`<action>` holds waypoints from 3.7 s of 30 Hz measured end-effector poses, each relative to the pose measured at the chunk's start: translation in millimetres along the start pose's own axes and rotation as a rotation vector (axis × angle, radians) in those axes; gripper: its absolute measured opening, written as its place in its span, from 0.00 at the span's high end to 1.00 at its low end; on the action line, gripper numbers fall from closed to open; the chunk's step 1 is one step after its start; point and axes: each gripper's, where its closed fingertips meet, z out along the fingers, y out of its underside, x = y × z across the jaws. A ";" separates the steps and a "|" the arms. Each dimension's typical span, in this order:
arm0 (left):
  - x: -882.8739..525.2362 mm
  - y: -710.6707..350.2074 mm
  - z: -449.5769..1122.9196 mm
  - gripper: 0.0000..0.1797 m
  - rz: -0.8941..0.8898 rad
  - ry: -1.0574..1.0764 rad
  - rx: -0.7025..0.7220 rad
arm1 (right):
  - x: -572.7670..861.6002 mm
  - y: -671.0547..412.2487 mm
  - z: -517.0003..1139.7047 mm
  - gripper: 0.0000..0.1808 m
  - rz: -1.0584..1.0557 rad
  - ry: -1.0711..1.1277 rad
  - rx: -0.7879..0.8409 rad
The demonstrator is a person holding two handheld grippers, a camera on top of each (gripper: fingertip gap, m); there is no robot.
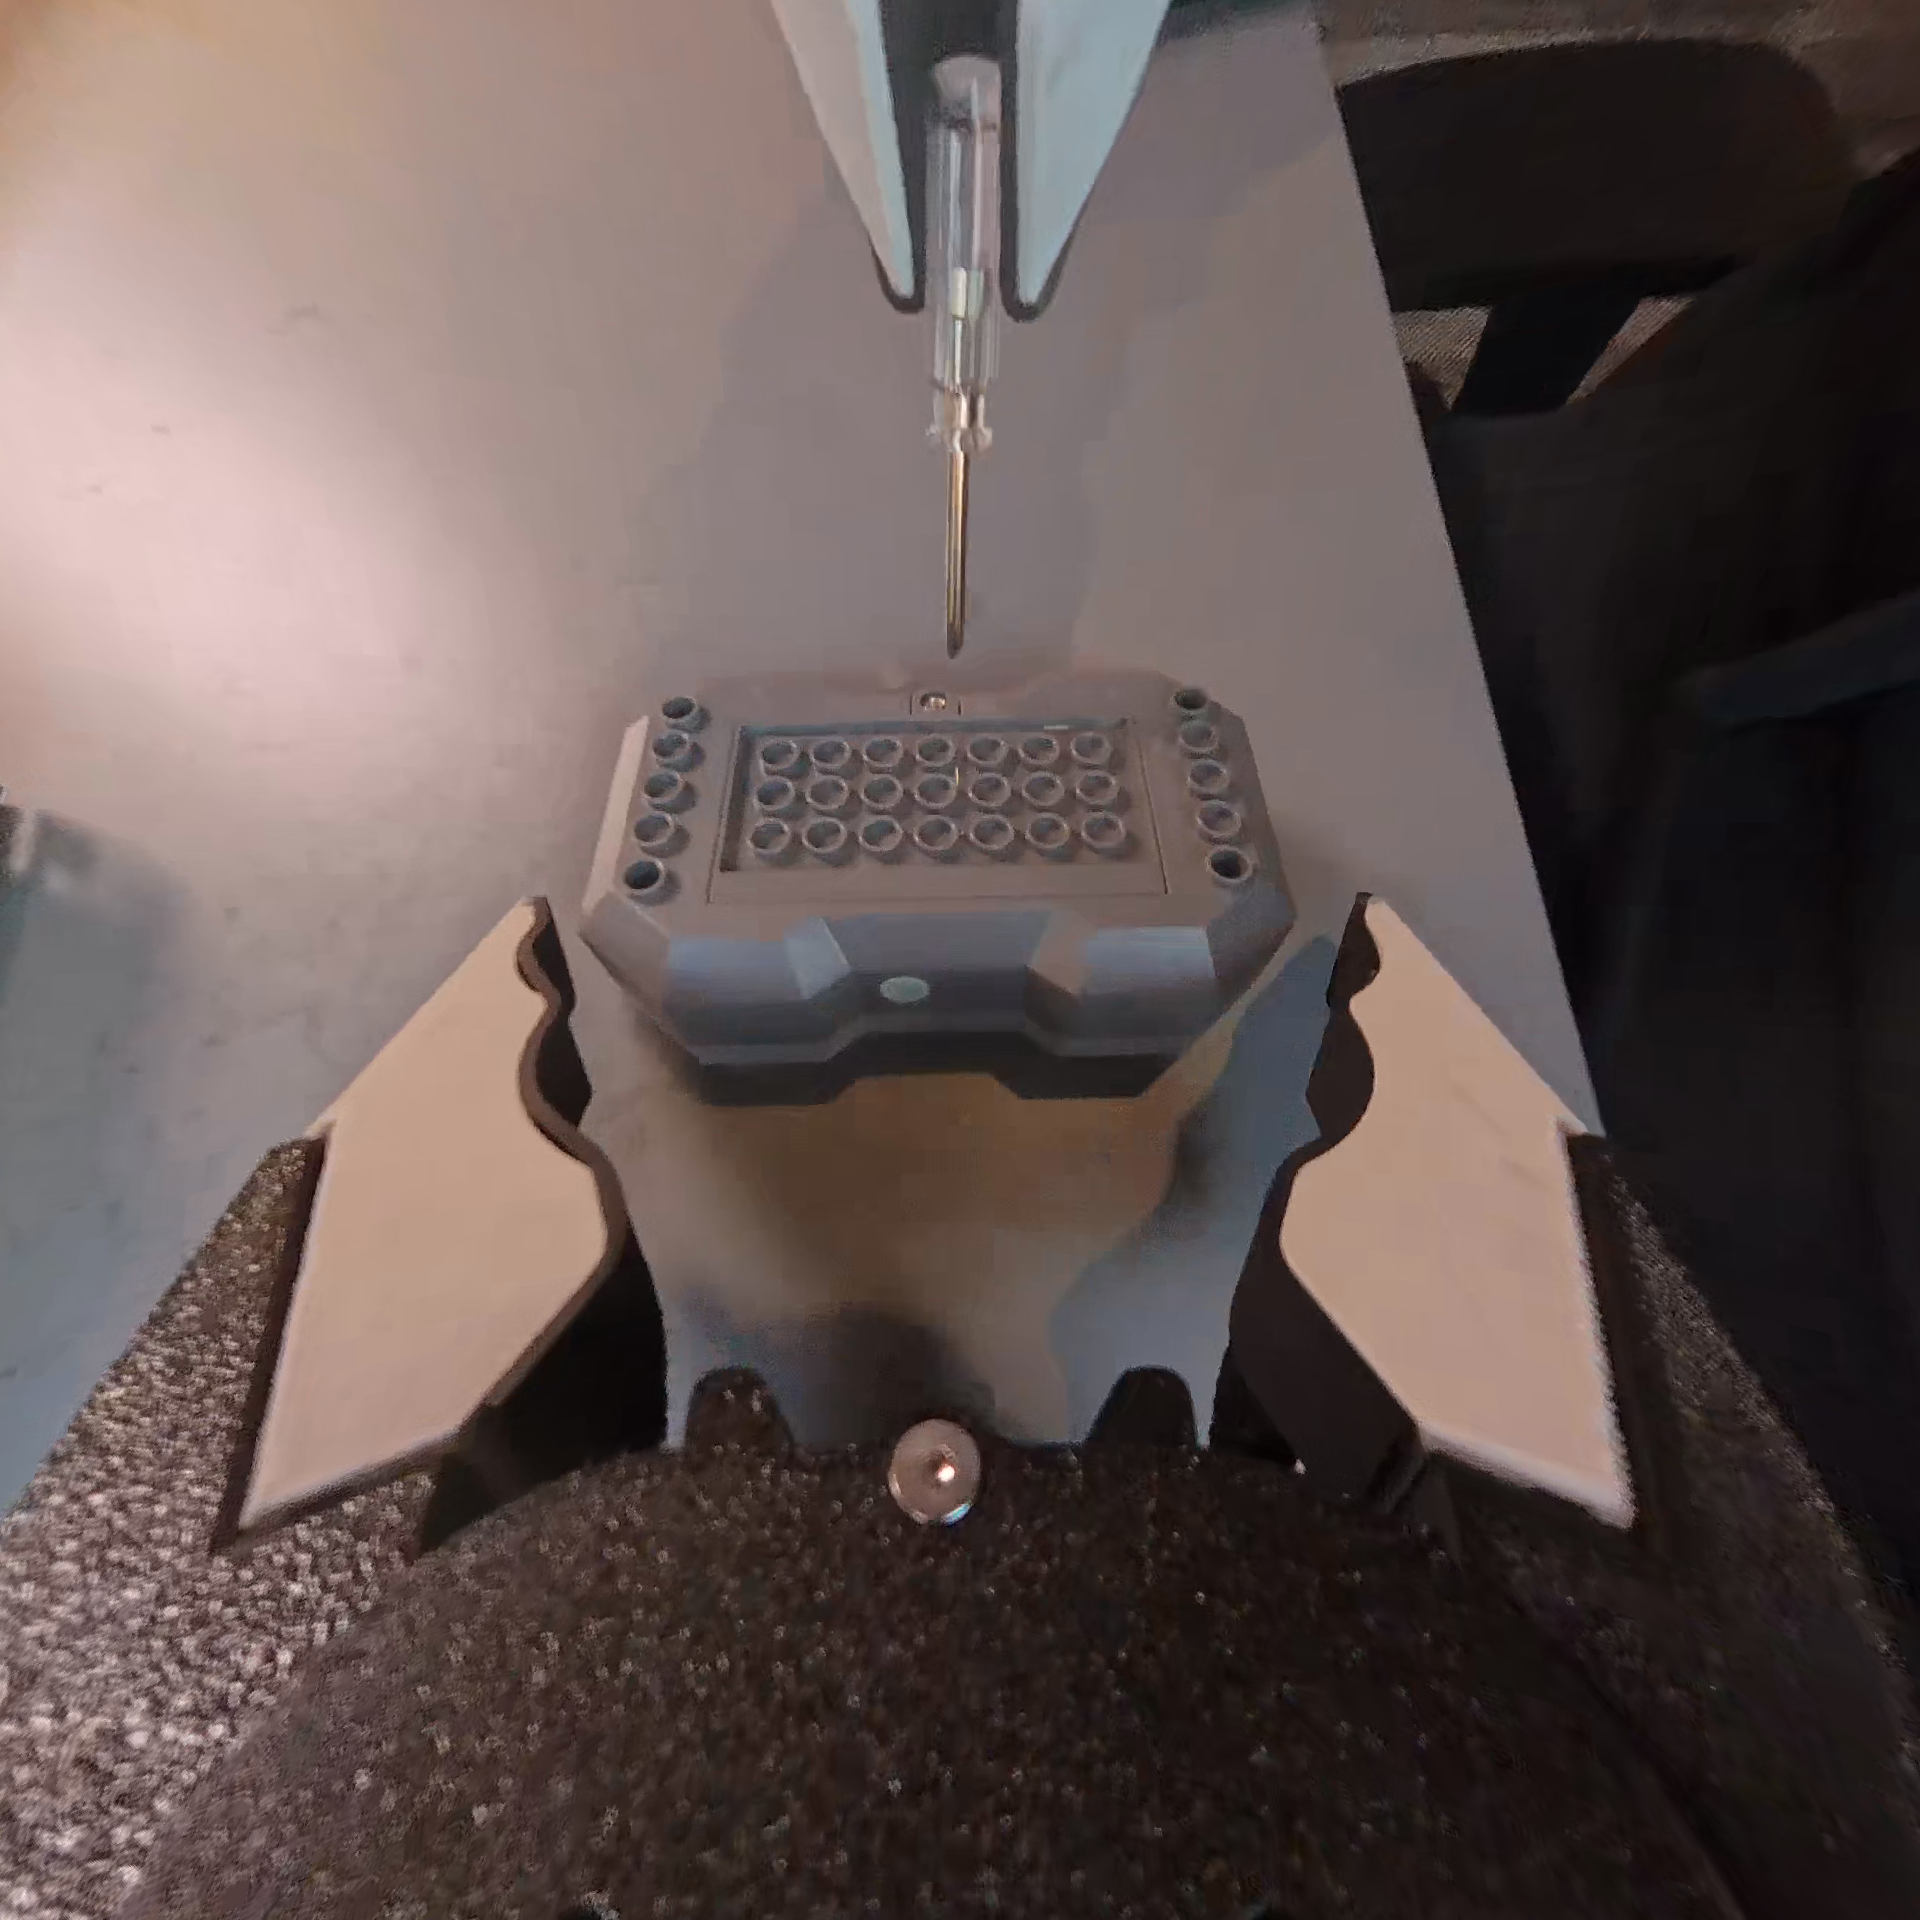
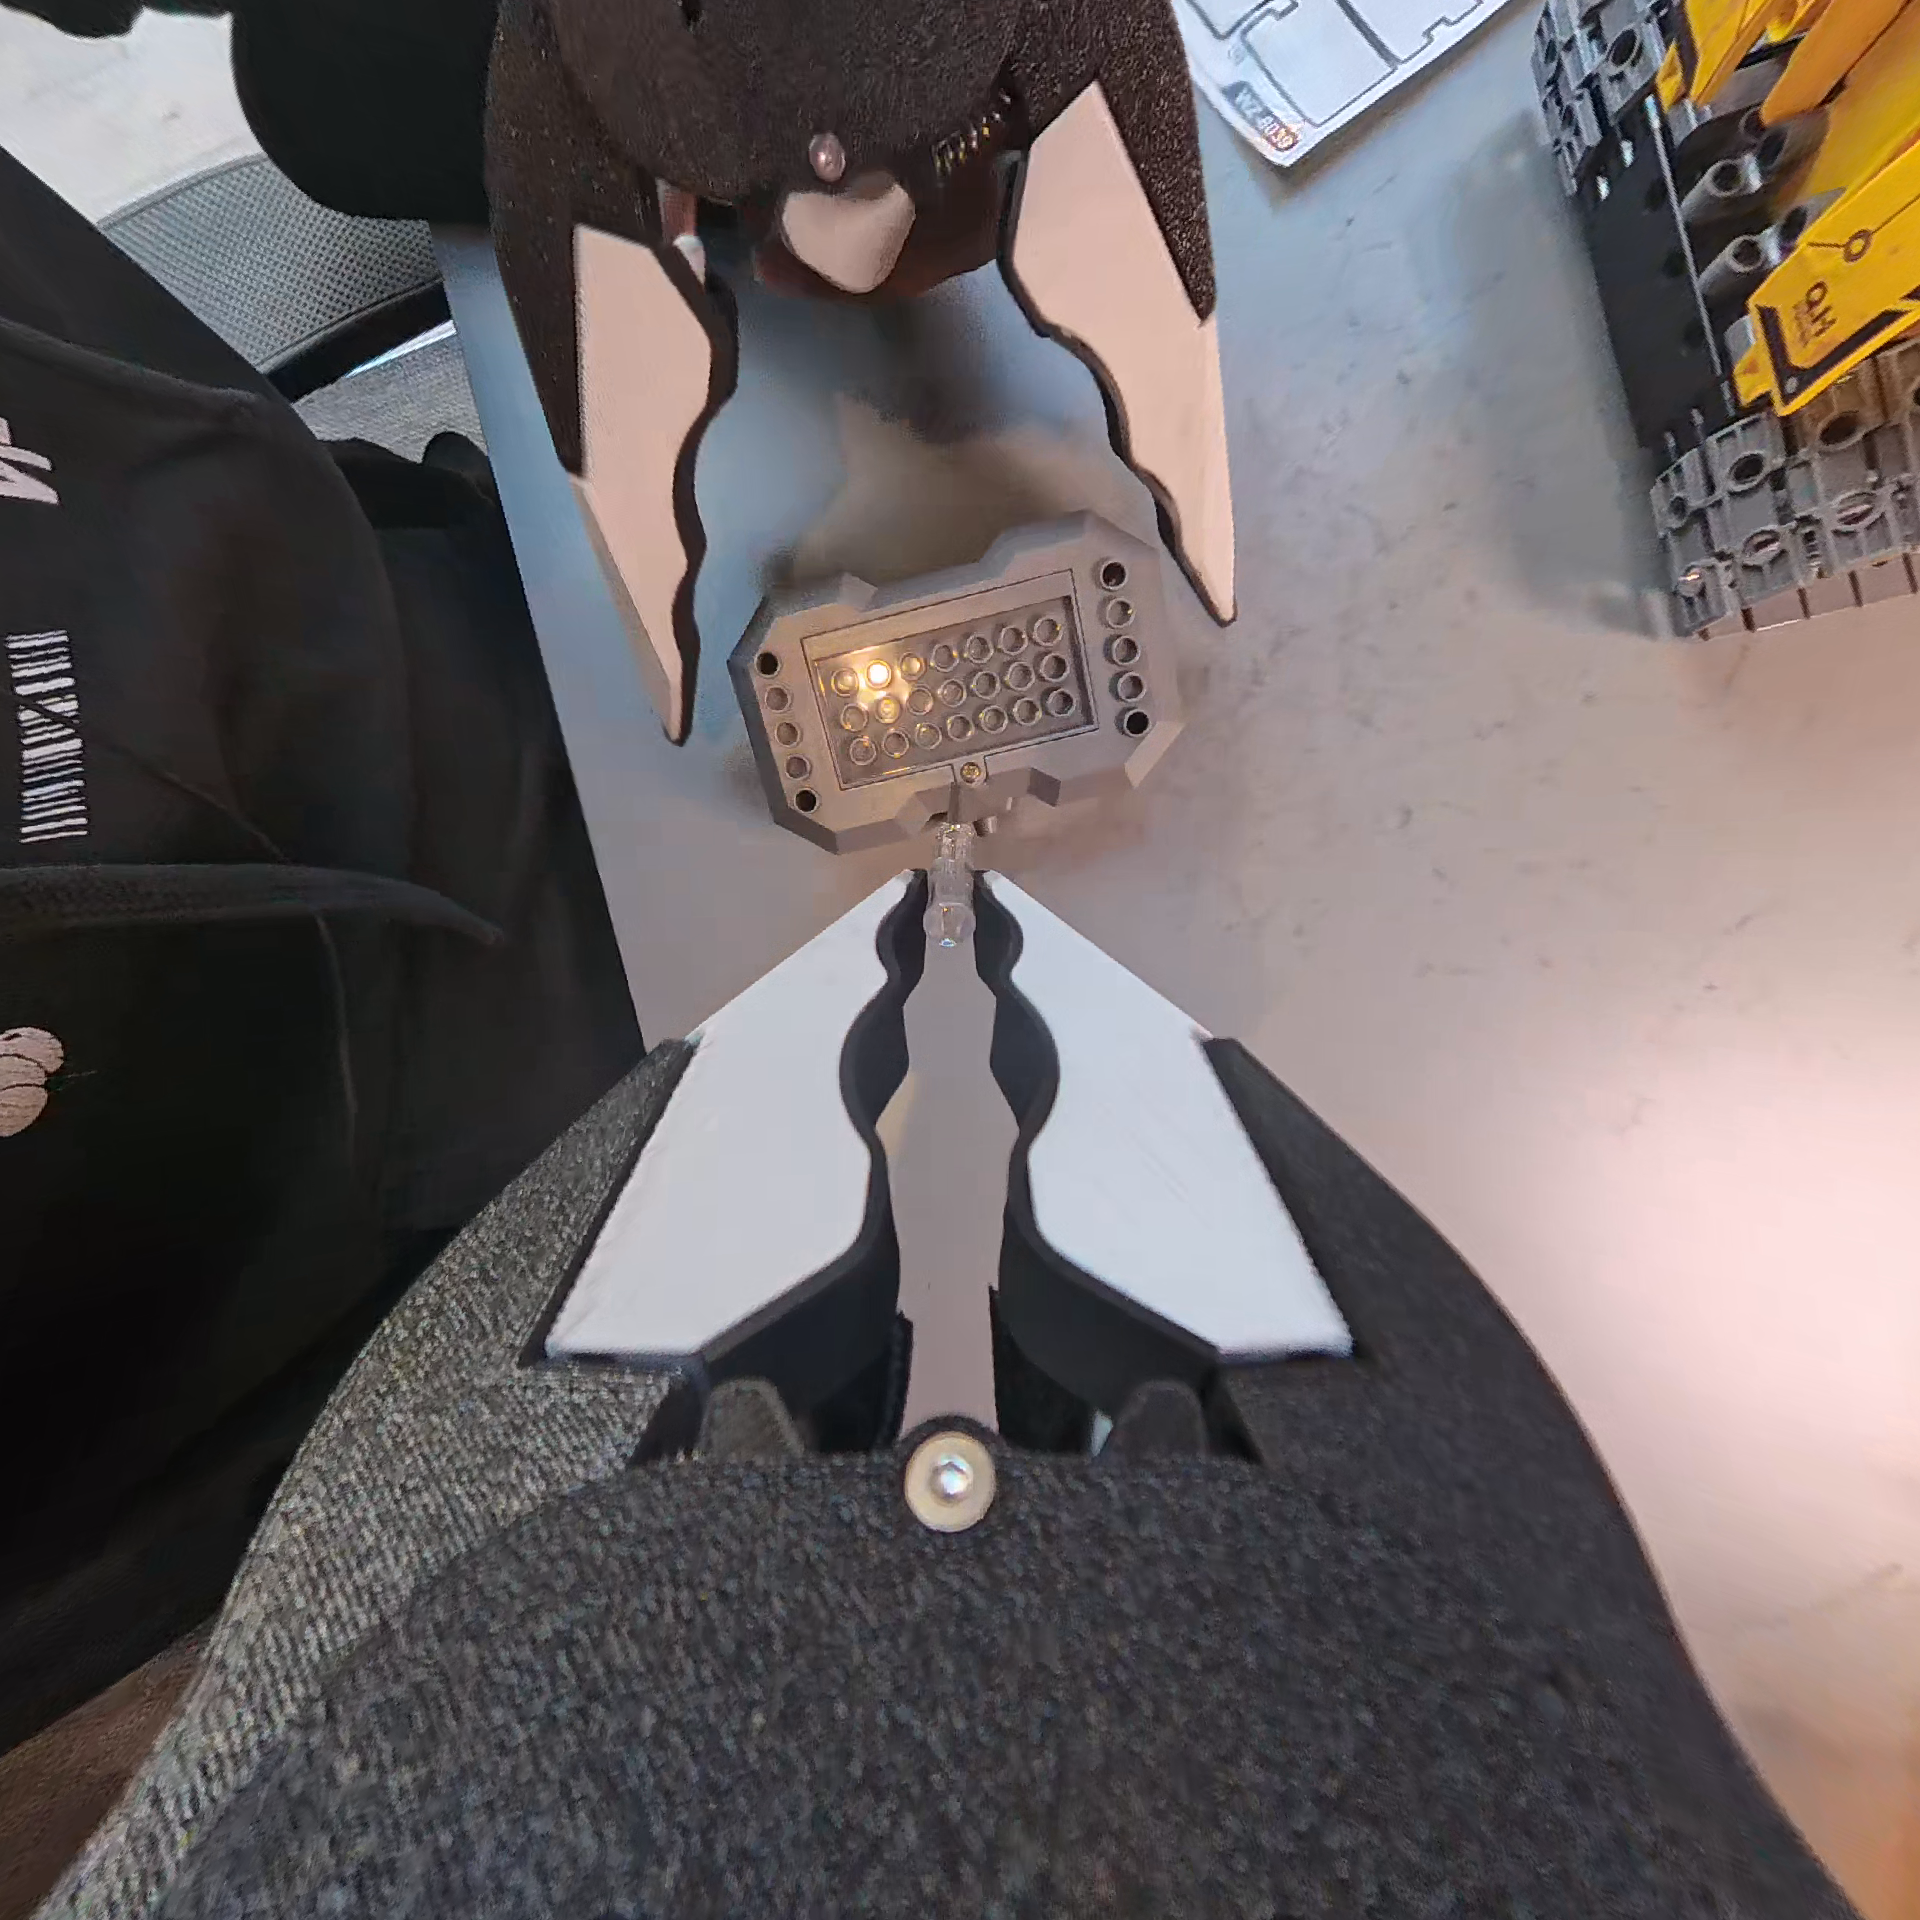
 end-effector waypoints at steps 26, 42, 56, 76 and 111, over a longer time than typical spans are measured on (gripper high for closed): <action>-1.8 -6.8 6.9 0.30 -0.017 -0.008 0.007 | 4.4 2.9 5.6 0.96 0.031 -0.001 -0.114; -1.7 -5.2 3.4 0.30 0.046 0.029 0.007 | 6.2 -6.0 12.7 0.96 -0.644 -0.091 -0.223; -0.2 -3.8 3.3 0.29 0.041 0.032 0.015 | 9.7 -7.5 6.9 0.96 -1.489 0.063 -0.322; -9.8 -4.6 3.7 0.29 -0.003 -0.037 0.005 | 8.0 3.5 7.6 0.96 0.331 -0.159 -0.226; -16.9 -4.9 1.0 0.30 -0.083 -0.107 0.011 | 19.0 -12.2 11.2 0.96 0.478 -0.041 -0.180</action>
